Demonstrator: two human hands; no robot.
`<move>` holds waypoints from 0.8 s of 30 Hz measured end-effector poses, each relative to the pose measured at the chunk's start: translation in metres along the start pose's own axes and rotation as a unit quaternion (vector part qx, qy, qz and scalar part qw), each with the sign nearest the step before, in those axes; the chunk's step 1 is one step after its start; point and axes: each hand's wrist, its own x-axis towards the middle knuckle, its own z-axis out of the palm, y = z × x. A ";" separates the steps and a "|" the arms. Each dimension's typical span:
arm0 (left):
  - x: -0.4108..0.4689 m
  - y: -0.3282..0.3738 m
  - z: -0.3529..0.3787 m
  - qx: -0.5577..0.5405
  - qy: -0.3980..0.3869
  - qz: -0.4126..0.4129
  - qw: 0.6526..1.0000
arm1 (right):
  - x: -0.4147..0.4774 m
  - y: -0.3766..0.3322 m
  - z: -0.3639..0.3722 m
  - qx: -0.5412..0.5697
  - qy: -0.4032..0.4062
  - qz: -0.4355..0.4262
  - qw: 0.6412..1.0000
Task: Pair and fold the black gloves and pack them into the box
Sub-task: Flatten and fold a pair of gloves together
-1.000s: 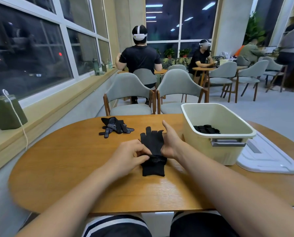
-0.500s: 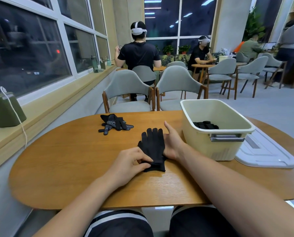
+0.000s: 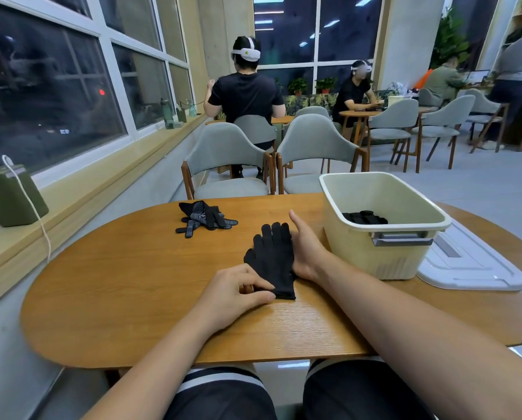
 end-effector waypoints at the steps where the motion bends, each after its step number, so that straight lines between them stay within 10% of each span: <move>1: 0.000 0.000 0.000 -0.007 0.001 0.001 1.000 | 0.000 -0.001 0.002 -0.029 0.023 -0.011 0.999; 8: 0.003 -0.007 0.000 -0.077 0.063 -0.037 0.994 | -0.022 -0.004 -0.003 -0.380 0.108 -0.221 0.892; 24: 0.051 -0.040 -0.007 -0.025 0.174 -0.145 0.974 | -0.076 0.030 -0.035 -0.601 0.050 -0.354 0.714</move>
